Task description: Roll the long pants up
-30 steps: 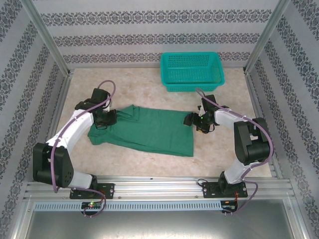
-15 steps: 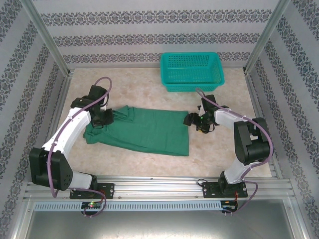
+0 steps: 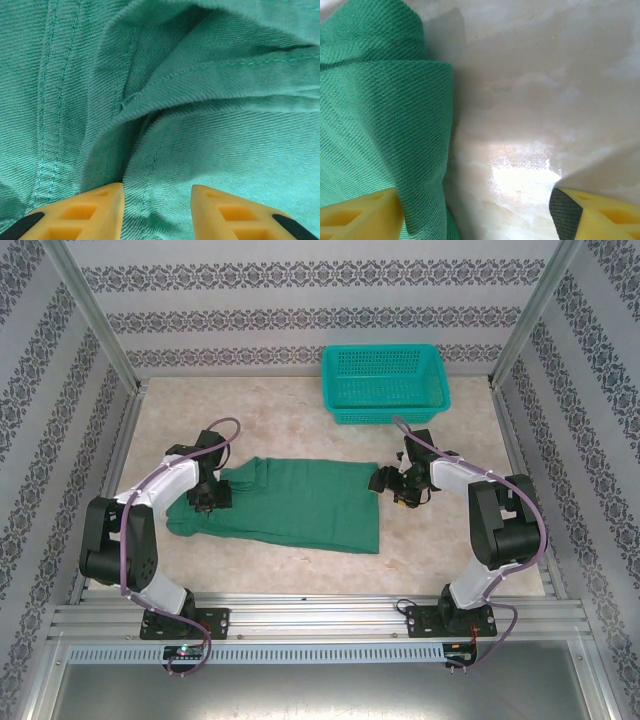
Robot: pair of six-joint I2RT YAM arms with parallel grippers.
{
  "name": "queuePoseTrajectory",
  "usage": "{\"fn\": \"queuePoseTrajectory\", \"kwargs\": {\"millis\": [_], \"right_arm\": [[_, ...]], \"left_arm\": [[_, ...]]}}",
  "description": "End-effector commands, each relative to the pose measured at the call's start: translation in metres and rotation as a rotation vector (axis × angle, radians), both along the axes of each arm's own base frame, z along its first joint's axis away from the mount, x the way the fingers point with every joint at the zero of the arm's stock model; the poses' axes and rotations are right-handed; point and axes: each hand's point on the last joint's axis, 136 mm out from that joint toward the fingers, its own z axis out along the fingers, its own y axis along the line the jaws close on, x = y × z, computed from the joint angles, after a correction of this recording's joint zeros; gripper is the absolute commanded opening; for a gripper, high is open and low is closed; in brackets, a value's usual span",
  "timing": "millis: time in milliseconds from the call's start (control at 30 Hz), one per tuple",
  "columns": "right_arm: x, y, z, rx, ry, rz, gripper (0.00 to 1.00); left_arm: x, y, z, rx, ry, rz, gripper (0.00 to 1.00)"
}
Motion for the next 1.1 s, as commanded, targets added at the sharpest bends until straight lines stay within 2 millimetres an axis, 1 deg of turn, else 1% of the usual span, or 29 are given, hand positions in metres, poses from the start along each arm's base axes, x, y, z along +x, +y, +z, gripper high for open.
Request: {"fn": "queuePoseTrajectory", "kwargs": {"millis": [0, 100, 167, 233, 400, 633, 800, 1033, 1067], "right_arm": [[0.005, 0.000, -0.012, 0.000, 0.007, -0.002, 0.78], [0.005, -0.002, -0.012, -0.004, 0.006, -0.003, 0.78], [0.006, -0.001, -0.011, -0.003, 0.004, -0.002, 0.78], [0.006, 0.000, -0.013, 0.004, 0.010, -0.002, 0.78], [0.008, 0.001, -0.016, 0.011, 0.015, -0.002, 0.78], [0.006, 0.003, -0.022, 0.021, 0.032, 0.000, 0.78], [0.006, 0.003, -0.024, 0.023, 0.036, -0.001, 0.78], [0.006, 0.004, -0.024, 0.024, 0.037, 0.000, 0.78], [0.007, 0.003, -0.024, 0.022, 0.036, 0.001, 0.78]], "left_arm": [[0.011, 0.006, 0.001, 0.039, -0.045, 0.029, 0.38], [0.014, 0.004, 0.011, 0.032, -0.073, 0.030, 0.40], [0.016, 0.006, 0.016, 0.043, -0.081, 0.030, 0.43], [0.017, 0.009, 0.019, 0.057, -0.081, 0.028, 0.46], [0.018, 0.013, 0.021, 0.070, -0.089, 0.034, 0.47], [0.012, 0.021, 0.013, 0.082, -0.073, 0.054, 0.48], [0.009, 0.029, 0.014, 0.103, -0.067, 0.066, 0.48], [0.011, 0.017, 0.001, 0.037, -0.042, 0.052, 0.50], [0.011, 0.015, -0.001, 0.025, -0.041, 0.049, 0.49]]}}
